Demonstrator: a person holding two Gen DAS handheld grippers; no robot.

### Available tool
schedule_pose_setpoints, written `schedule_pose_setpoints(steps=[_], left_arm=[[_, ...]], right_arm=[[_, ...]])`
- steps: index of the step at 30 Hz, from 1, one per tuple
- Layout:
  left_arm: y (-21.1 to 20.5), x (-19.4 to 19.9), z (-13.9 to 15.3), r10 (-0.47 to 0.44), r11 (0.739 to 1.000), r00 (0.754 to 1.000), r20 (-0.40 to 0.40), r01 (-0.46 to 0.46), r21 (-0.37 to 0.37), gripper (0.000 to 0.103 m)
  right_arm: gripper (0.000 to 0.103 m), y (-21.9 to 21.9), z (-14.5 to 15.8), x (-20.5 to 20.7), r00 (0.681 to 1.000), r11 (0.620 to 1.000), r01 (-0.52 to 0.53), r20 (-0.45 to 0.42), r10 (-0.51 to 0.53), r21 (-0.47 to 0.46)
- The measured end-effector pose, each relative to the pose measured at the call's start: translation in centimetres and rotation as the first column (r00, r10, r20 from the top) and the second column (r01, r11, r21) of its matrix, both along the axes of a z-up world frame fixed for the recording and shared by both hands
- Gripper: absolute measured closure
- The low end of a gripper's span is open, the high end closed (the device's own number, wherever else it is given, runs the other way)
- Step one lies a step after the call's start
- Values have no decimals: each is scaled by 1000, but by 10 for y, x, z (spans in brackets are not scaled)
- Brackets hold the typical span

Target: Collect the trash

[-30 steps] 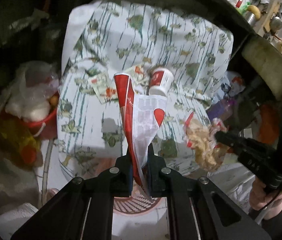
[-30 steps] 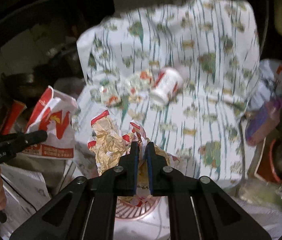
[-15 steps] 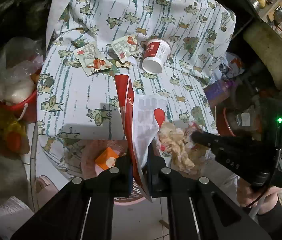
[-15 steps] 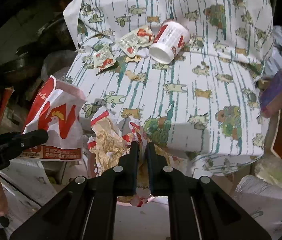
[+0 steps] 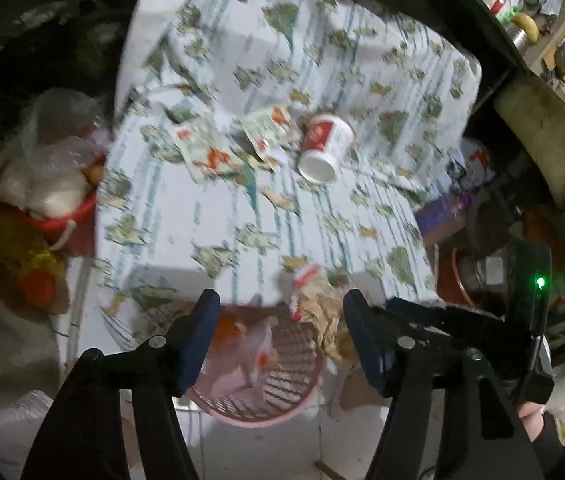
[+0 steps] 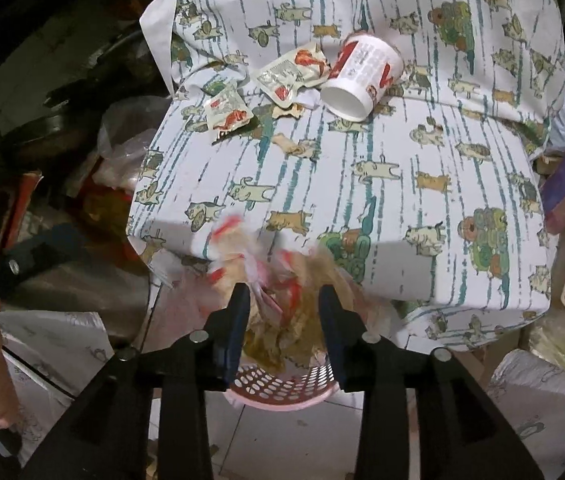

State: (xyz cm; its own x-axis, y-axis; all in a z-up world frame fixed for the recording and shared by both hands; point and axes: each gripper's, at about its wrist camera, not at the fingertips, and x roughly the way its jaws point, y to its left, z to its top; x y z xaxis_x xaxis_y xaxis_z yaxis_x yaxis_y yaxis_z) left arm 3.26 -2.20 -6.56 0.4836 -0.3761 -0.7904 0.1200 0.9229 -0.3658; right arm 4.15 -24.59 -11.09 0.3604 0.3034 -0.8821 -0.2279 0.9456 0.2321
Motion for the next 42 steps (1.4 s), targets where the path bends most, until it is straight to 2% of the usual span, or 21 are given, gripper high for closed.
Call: schedule_pose_setpoints(steps=[3, 9, 10, 12, 17, 20, 27, 31, 34, 37, 39, 42], left_arm=[[10, -2, 13, 42, 998, 997, 65, -45, 47, 37], [29, -8, 28, 102, 992, 985, 137, -110, 55, 36], [30, -9, 31, 114, 989, 982, 153, -126, 76, 33], [32, -13, 35, 131, 981, 974, 187, -154, 118, 25], [32, -16, 39, 152, 968, 960, 234, -192, 159, 25], [31, -20, 42, 186, 953, 943, 276, -241, 183, 23], [38, -29, 58, 231, 942, 901, 367, -302, 149, 19], [46, -36, 67, 275, 935, 870, 410, -341, 97, 18], [46, -38, 73, 281, 923, 852, 442, -366, 119, 18], [44, -40, 75, 278, 914, 841, 464, -380, 141, 18], [43, -41, 74, 279, 912, 838, 468, -384, 144, 17], [40, -41, 74, 271, 909, 836, 477, -385, 160, 17]], right_arm=[[65, -1, 2, 1, 1000, 1000, 2, 3, -2, 9], [62, -1, 8, 0, 999, 1000, 17, 39, -16, -18], [62, -1, 11, -2, 999, 1000, 20, 48, -19, -23], [62, 0, 18, -6, 997, 1000, 16, 78, -14, -19], [61, 6, 36, -13, 984, 999, 11, 179, -2, -51], [53, 7, 46, -15, 972, 997, 19, 236, -2, -70], [52, 10, 57, -20, 951, 994, 25, 309, 9, -107], [52, 11, 60, -21, 946, 995, 23, 325, 11, -100], [51, 12, 61, -24, 940, 993, 28, 342, 12, -112], [43, 11, 62, -24, 935, 993, 37, 354, 7, -116], [31, 9, 63, -24, 933, 993, 48, 361, -6, -108], [22, 7, 65, -23, 924, 990, 82, 380, -34, -111]])
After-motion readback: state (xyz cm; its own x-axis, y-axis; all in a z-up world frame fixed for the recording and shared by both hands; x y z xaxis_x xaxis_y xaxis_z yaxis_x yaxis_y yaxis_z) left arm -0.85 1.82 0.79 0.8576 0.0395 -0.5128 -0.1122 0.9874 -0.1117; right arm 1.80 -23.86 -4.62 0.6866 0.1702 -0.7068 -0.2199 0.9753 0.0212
